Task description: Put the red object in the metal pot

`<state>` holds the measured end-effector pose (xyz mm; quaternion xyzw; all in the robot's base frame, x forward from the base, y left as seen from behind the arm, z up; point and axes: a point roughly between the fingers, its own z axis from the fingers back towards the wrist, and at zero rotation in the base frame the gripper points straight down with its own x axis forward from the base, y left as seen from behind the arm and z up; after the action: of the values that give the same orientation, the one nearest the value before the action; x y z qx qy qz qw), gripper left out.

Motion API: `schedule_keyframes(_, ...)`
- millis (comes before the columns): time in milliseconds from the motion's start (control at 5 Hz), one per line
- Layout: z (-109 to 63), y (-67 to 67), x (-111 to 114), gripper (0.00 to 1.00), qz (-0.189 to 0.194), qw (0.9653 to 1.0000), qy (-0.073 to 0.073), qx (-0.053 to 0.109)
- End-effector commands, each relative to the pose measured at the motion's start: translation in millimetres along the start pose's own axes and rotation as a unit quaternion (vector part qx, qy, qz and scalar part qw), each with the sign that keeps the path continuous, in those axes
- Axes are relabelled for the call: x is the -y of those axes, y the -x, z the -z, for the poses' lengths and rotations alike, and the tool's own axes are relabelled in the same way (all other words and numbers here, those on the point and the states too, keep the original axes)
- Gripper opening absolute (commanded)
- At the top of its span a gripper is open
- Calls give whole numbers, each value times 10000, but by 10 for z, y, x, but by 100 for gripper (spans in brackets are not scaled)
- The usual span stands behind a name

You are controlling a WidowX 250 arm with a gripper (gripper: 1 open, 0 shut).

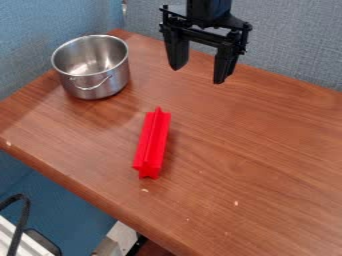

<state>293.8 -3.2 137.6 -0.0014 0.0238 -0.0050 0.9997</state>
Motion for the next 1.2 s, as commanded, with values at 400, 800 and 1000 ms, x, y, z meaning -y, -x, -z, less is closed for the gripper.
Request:
schedule_keyframes(400, 180, 167, -87, 100, -157, 9998, -105, -119)
schedule_keyframes(800, 355, 259, -244, 100, -198, 9990, -396, 101)
schedule_keyframes(1000, 458, 256, -301, 100, -275, 9979, -536, 247)
